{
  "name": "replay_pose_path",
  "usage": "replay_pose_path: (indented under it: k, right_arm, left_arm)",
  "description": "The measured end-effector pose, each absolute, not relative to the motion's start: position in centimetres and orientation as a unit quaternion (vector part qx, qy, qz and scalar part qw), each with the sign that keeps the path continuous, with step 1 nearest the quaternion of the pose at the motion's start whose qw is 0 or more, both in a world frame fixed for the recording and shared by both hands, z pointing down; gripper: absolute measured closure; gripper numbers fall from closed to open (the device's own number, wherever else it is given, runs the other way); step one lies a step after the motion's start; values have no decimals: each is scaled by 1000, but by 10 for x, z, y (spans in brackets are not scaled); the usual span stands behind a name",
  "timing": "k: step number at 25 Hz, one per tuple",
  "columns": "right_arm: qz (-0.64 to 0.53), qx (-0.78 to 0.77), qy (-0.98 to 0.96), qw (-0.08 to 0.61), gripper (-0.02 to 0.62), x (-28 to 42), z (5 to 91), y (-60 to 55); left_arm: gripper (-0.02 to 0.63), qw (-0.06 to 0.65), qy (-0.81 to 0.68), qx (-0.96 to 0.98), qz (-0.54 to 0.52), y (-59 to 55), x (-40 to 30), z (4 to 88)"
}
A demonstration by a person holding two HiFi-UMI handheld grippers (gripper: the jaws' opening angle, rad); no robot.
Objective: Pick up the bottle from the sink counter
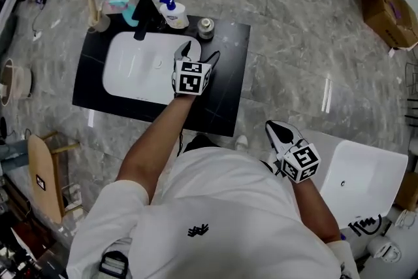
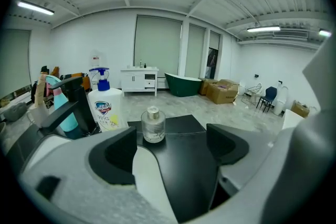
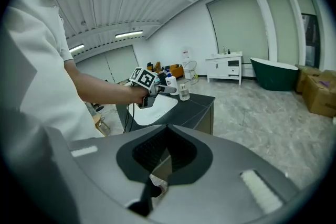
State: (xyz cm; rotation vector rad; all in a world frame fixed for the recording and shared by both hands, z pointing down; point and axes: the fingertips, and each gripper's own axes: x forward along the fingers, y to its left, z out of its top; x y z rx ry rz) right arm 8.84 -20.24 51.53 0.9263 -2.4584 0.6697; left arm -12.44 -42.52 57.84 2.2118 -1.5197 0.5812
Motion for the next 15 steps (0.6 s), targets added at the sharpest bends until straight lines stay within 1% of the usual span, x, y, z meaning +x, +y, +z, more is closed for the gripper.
replay_pose_path:
  k: [3, 8, 15]
  right_arm:
    - [249, 363, -871, 218, 584, 86, 518, -208]
    - [262, 409, -845, 224, 584, 84, 521, -212]
    - [282, 461, -810, 229, 584, 86, 524, -207]
  left_arm:
    - [178, 201, -535, 792, 214, -450, -131, 598]
    - [178, 207, -524, 795, 224, -488, -137, 625]
    - [176, 197, -509, 806, 230, -527, -131, 654]
